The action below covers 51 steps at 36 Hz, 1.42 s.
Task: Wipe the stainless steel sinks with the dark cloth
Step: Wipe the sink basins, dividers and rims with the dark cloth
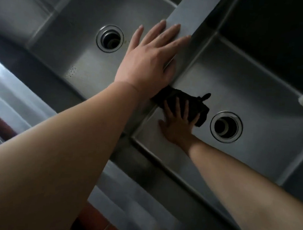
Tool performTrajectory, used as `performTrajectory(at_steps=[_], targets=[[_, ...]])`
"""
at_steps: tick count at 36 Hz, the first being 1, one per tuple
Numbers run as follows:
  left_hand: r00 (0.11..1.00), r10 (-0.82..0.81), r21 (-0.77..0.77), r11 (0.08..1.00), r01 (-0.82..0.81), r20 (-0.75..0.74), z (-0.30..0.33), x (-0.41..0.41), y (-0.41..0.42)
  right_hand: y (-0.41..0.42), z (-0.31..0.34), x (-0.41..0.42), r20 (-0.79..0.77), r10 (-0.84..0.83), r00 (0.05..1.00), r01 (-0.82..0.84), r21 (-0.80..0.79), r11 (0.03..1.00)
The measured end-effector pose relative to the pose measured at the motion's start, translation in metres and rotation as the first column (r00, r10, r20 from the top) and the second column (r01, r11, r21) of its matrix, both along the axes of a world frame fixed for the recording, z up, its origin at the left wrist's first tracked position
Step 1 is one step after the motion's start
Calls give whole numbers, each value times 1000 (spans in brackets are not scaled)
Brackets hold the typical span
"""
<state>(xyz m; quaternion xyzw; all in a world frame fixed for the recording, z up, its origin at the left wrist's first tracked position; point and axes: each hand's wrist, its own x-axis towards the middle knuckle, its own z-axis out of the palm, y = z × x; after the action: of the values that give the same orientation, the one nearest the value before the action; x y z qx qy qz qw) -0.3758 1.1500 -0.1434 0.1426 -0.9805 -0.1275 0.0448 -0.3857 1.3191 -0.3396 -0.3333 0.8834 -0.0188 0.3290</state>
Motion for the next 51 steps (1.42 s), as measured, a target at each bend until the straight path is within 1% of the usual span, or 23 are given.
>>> performTrajectory(at_steps=[3,6,9,11,13,15,19,23,26,28,31,32,34,36,38,41,45,48,51], targets=[[999,-10,-27,1000,12,50,4,-1,2,9,1,16,35,136,990,-137,31,990],[993,21,-82,997,-12,116,9,6,9,13,5,35,56,293,955,-297,80,952],[978,130,-87,989,-117,160,15,33,26,16,12,57,81,499,863,-506,125,854],[964,208,-70,977,-199,165,22,66,43,17,19,68,106,556,824,-565,87,821],[932,306,-61,952,-300,193,27,103,61,16,23,69,101,549,830,-555,54,830],[876,415,-27,906,-422,245,32,139,81,15,28,62,103,562,821,-569,59,820],[726,605,57,754,-654,327,34,189,123,27,34,58,137,583,801,-595,73,800],[609,700,86,628,-774,373,33,206,165,70,37,57,187,562,806,-586,122,801],[557,720,122,563,-818,414,34,197,190,122,53,52,244,549,800,-595,205,777],[553,722,106,565,-818,415,34,188,205,165,61,48,309,519,797,-594,245,766],[583,686,46,630,-775,435,30,178,222,232,59,41,363,460,811,-560,252,789],[579,682,30,636,-771,446,28,176,225,253,60,40,364,450,815,-553,260,792],[552,705,4,615,-789,444,27,173,227,291,67,39,378,416,827,-534,303,789],[543,730,-33,609,-793,416,26,171,229,318,73,40,405,351,845,-499,358,789],[542,742,-54,607,-793,395,26,170,230,325,78,41,437,299,848,-478,389,788],[533,748,-66,602,-796,396,26,169,232,312,80,37,449,258,855,-454,409,792],[519,759,-58,584,-810,392,26,168,231,304,73,33,415,264,871,-426,371,825],[509,769,-52,569,-821,388,27,168,231,302,69,39,354,301,886,-428,371,824],[510,768,-61,573,-817,387,25,168,231,303,60,51,235,336,912,-405,381,831]])
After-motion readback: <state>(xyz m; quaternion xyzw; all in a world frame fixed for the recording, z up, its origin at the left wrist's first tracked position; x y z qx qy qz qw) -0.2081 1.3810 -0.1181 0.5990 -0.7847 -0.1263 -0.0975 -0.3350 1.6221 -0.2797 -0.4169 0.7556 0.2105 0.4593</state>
